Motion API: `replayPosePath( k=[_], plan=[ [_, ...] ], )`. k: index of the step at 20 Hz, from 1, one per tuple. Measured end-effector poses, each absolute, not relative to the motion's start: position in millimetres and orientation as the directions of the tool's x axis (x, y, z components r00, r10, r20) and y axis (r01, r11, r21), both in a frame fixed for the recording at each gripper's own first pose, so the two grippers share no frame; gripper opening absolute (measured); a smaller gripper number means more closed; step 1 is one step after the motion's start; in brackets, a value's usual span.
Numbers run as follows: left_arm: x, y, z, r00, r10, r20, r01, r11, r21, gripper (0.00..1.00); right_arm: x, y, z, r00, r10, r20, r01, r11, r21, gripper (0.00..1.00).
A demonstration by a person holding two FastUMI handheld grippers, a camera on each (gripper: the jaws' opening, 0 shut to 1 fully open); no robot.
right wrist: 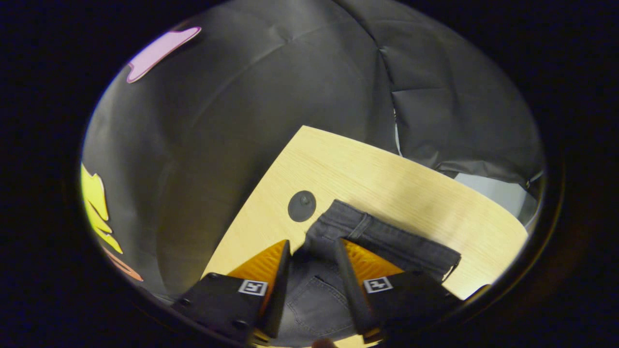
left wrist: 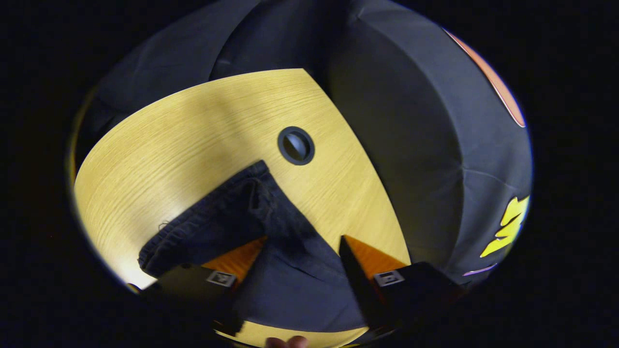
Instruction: Grasp the waist and the cuffs of the jeans and fold them to make the two legs overlap; first hold the waist and fold one-third of the jeans toward the cuffs, then hold the cuffs and fold the remaining one-third in the same direction to finish folding.
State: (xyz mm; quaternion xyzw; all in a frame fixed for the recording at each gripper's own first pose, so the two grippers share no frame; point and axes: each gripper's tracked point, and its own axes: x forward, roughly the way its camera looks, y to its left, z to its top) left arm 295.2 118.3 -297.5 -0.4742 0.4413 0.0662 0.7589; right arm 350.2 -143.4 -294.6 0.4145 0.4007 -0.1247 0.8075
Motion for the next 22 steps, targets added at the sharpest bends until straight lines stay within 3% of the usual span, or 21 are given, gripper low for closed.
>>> replayPosePath(
  k=[1, 2, 4, 7, 8, 11, 12, 15, 16, 22],
  plan=[
    [291.5, 121.0, -293.1, 0.589, -0.304, -0.749, -0.52, 0.567, -0.639, 1.0, 348.4, -146.6, -289.8, 0.657, 0.119, -0.744, 0.525, 0.636, 0.565, 0.63],
    [290.9, 121.7, -285.8, 0.591, -0.299, -0.749, -0.515, 0.575, -0.636, 0.98, 344.1, -148.3, -285.7, 0.665, 0.11, -0.739, 0.514, 0.65, 0.56, 0.55],
    [289.2, 131.4, -259.8, 0.617, -0.258, -0.743, -0.509, 0.59, -0.627, 0.99, 334.8, -150.3, -275.5, 0.675, 0.093, -0.731, 0.479, 0.699, 0.531, 0.77],
    [283.1, 141.2, -201.6, 0.68, -0.209, -0.703, -0.456, 0.63, -0.628, 0.99, 317.1, -149.6, -244.1, 0.715, 0.068, -0.696, 0.382, 0.796, 0.471, 0.78],
    [277.6, 140.7, -202.2, 0.706, -0.186, -0.683, -0.425, 0.659, -0.62, 0.99, 308.7, -148.7, -229.1, 0.738, 0.059, -0.673, 0.337, 0.831, 0.443, 0.81],
    [257.7, 139.3, -127.8, 0.805, -0.07, -0.589, -0.316, 0.79, -0.525, 0.99, 276.8, -140.0, -185.7, 0.807, 0.046, -0.588, 0.207, 0.912, 0.355, 0.88],
    [248.9, 132.6, -107.9, 0.84, -0.039, -0.541, -0.28, 0.823, -0.494, 0.99, 258.3, -134.3, -164.5, 0.83, 0.05, -0.555, 0.173, 0.923, 0.343, 0.97],
    [208.3, 109.1, -57.5, 0.908, 0.033, -0.418, -0.208, 0.9, -0.382, 0.99, 210.7, -122.9, -135.6, 0.872, 0.061, -0.486, 0.096, 0.952, 0.292, 1.0],
    [191.6, 101.3, -42.3, 0.925, 0.055, -0.375, -0.194, 0.919, -0.343, 0.99, 195.9, -121.0, -126.7, 0.884, 0.063, -0.463, 0.072, 0.961, 0.268, 0.96],
    [102.6, 33.0, -6.7, 0.973, 0.061, -0.222, -0.109, 0.972, -0.208, 0.99, 126.0, -108.8, -110.9, 0.914, 0.047, -0.403, 0.042, 0.977, 0.208, 0.97]
  ],
)
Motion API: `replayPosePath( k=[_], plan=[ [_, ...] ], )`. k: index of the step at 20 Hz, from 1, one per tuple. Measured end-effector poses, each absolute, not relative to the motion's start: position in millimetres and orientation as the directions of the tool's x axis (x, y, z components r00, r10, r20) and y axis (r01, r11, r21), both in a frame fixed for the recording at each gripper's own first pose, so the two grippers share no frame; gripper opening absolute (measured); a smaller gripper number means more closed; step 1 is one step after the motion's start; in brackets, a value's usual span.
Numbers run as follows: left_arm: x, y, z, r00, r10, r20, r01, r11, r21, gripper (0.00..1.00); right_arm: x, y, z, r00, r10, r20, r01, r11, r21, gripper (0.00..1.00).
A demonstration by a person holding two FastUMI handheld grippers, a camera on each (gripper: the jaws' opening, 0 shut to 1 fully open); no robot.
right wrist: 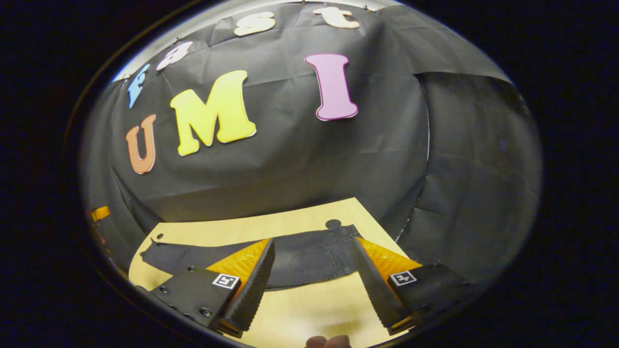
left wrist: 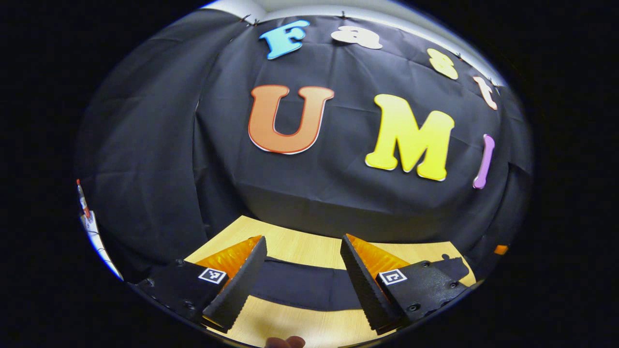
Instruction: Grasp the waist and the cuffs of the jeans and fold them to make the two legs overlap; first hold the waist and fold one-third of the jeans toward the cuffs, then hold the cuffs and fold the remaining one-third in the same direction to finish folding.
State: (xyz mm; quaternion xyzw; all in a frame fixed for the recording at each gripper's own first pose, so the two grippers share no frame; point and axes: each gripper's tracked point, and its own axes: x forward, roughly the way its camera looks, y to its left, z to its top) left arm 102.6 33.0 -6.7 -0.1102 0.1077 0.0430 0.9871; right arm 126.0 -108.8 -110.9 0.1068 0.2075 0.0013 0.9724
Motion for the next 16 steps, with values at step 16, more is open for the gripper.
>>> replayPosePath(
  k=[16],
  plan=[
    [57.4, -51.8, -7.1, 0.958, 0.022, -0.286, -0.068, 0.986, -0.153, 0.98, 195.6, -193.9, -254.5, 0.835, -0.03, -0.55, 0.186, 0.956, 0.229, 0.96]
  ],
)
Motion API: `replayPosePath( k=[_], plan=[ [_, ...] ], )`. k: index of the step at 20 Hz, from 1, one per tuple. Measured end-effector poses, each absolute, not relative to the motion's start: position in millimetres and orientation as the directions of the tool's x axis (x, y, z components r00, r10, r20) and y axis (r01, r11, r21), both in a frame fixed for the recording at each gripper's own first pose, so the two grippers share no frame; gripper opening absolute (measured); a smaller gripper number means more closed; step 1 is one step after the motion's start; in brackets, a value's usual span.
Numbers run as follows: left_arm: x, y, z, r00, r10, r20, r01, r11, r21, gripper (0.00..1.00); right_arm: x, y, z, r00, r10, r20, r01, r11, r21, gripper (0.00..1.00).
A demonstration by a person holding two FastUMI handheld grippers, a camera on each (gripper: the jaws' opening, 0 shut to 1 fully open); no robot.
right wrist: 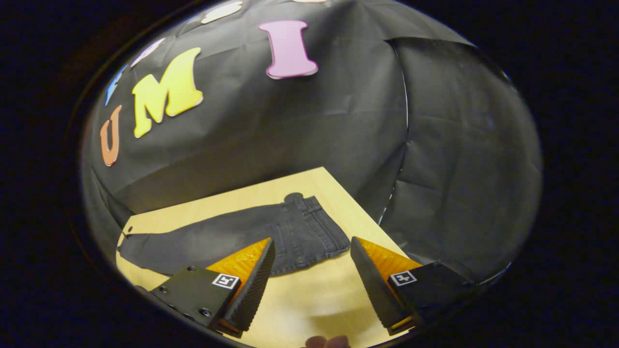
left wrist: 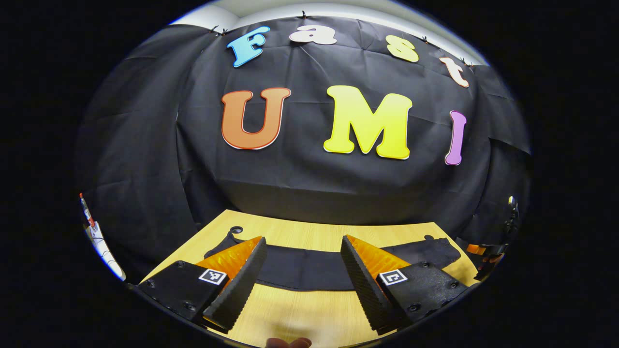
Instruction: Grasp the waist and the cuffs of the jeans and fold them to make the two legs overlap; first hold the waist and fold one-third of the jeans toward the cuffs, then hold the cuffs and fold the remaining one-third in the same direction to finish folding.
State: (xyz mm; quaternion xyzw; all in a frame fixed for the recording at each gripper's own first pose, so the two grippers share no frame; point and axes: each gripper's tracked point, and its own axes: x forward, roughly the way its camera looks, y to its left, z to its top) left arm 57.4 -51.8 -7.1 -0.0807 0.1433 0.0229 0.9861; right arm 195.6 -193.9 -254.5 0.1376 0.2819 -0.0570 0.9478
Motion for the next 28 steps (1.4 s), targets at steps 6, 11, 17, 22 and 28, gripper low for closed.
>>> replayPosePath(
  k=[6, 11, 17, 22, 28],
  plan=[
    [51.2, -62.5, -18.6, 0.939, 0.036, -0.341, -0.083, 0.989, -0.124, 0.99, 247.6, -211.4, -311.8, 0.801, -0.039, -0.597, 0.195, 0.96, 0.199, 0.97],
    [51.6, -60.4, -22.1, 0.932, 0.051, -0.359, -0.095, 0.99, -0.104, 0.99, 257.4, -208.1, -338.0, 0.777, -0.002, -0.63, 0.195, 0.952, 0.238, 0.97],
    [49.8, -55.6, -35.2, 0.919, 0.049, -0.392, -0.11, 0.985, -0.136, 0.99, 257.4, -205.7, -342.5, 0.774, 0.063, -0.63, 0.196, 0.922, 0.333, 0.82],
    [44.3, -41.2, -41.0, 0.912, 0.057, -0.407, -0.126, 0.981, -0.145, 0.99, 262.6, -195.5, -343.0, 0.752, 0.064, -0.656, 0.255, 0.889, 0.379, 0.31],
    [44.5, -24.7, -39.8, 0.922, 0.062, -0.383, -0.134, 0.978, -0.163, 0.99, 254.1, -197.5, -301.2, 0.757, 0.034, -0.653, 0.255, 0.904, 0.342, 0.19]
  ],
)
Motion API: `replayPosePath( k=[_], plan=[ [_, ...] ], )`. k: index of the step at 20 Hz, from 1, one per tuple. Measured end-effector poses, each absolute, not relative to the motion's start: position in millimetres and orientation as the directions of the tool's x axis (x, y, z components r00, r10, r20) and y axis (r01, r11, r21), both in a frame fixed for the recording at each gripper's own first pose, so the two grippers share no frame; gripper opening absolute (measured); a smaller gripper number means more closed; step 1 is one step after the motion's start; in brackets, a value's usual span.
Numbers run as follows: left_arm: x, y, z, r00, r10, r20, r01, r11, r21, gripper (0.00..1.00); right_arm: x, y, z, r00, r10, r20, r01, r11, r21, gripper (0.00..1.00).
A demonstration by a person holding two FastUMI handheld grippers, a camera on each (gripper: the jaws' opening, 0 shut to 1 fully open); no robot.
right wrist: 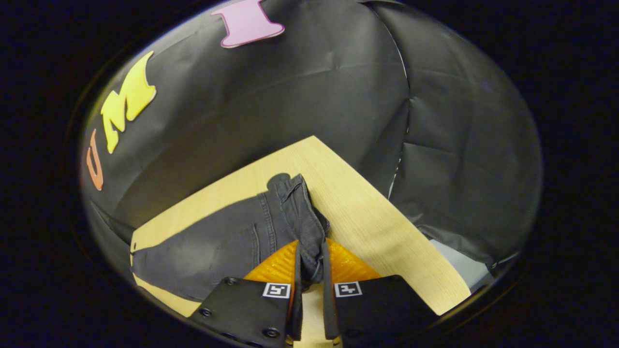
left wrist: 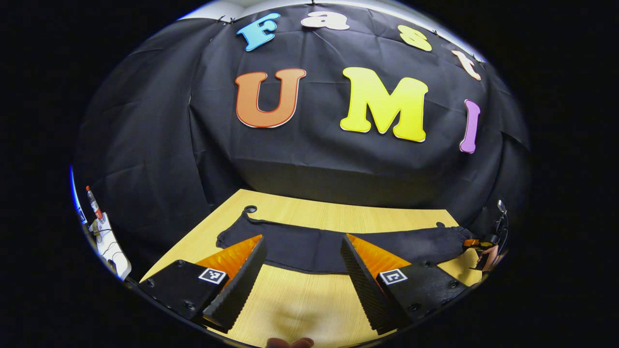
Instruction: Grasp the waist and the cuffs of the jeans and fold them to make the two legs overlap; first hold the waist and fold one-third of the jeans toward the cuffs, then hold the cuffs and fold the remaining one-third in the same direction to finish folding.
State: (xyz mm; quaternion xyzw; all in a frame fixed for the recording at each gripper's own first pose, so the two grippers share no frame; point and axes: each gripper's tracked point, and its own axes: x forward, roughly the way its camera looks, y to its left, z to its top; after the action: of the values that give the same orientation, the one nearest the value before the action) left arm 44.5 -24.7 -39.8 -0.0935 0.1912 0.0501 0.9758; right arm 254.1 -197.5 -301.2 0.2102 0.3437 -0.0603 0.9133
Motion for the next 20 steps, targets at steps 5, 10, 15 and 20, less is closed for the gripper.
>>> replayPosePath(
  k=[5, 10, 15, 20],
  plan=[
    [43.7, -11.7, -45.6, 0.929, 0.054, -0.367, -0.138, 0.968, -0.207, 0.99, 241.6, -164.2, -224.6, 0.811, 0.053, -0.582, 0.174, 0.929, 0.327, 0.19],
    [38.6, 15.2, -61.3, 0.928, 0.069, -0.367, -0.172, 0.951, -0.256, 0.99, 245.9, -86.6, -136.7, 0.867, 0.109, -0.487, 0.043, 0.956, 0.291, 0.2],
    [23.9, 53.4, -73.6, 0.927, 0.102, -0.362, -0.214, 0.934, -0.286, 0.99, 243.0, 13.8, -76.9, 0.887, 0.197, -0.418, -0.114, 0.97, 0.215, 0.18],
    [6.2, 92.7, -91.1, 0.916, 0.136, -0.377, -0.251, 0.928, -0.276, 0.99, 229.5, 116.6, -68.8, 0.86, 0.302, -0.412, -0.255, 0.952, 0.168, 0.18]
  ],
)
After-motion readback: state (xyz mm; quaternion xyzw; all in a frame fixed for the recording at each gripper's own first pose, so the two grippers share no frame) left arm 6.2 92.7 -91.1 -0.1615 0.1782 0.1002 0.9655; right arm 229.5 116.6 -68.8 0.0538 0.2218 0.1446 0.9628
